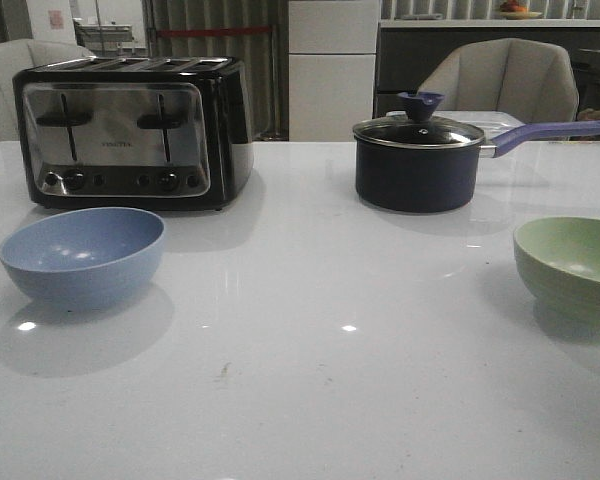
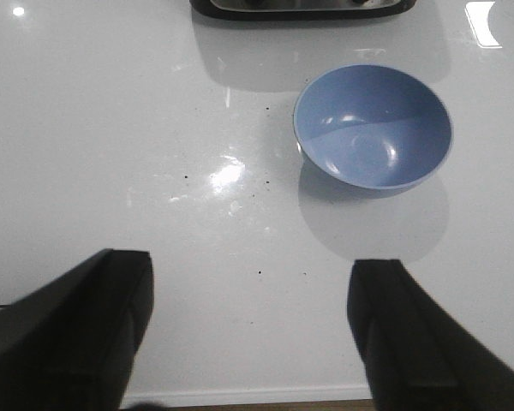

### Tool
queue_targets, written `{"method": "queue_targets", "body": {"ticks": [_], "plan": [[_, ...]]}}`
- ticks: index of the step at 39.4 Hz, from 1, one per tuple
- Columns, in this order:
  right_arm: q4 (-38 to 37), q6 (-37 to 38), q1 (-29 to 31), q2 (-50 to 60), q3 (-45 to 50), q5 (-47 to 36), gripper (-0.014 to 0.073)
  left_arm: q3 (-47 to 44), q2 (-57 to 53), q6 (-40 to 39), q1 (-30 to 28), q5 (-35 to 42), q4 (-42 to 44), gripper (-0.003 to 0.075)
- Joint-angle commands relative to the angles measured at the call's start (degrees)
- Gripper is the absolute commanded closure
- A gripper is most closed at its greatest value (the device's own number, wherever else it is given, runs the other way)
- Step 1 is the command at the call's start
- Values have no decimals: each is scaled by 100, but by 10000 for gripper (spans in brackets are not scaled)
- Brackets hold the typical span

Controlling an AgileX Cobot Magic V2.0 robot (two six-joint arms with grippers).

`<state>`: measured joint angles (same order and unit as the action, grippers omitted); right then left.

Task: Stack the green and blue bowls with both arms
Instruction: 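Lower the right gripper to the rim of the pale green bowl and grasp it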

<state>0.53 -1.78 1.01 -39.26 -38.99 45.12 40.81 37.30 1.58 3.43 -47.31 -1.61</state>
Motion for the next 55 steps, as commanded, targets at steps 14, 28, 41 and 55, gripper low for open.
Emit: {"method": "queue_targets", "body": {"ticks": [14, 28, 41, 55], "plan": [[409, -48, 779, -1976, -1042, 226, 96, 197, 26, -38, 32, 365, -21, 174], [914, -457, 900, -3968, -2094, 331, 96, 197, 26, -38, 32, 365, -21, 174], [871, -502, 900, -5248, -2839, 173, 96, 197, 26, -38, 32, 365, -21, 175], [784, -502, 900, -6007, -2937, -488, 97, 197, 26, -38, 32, 365, -21, 175]]}}
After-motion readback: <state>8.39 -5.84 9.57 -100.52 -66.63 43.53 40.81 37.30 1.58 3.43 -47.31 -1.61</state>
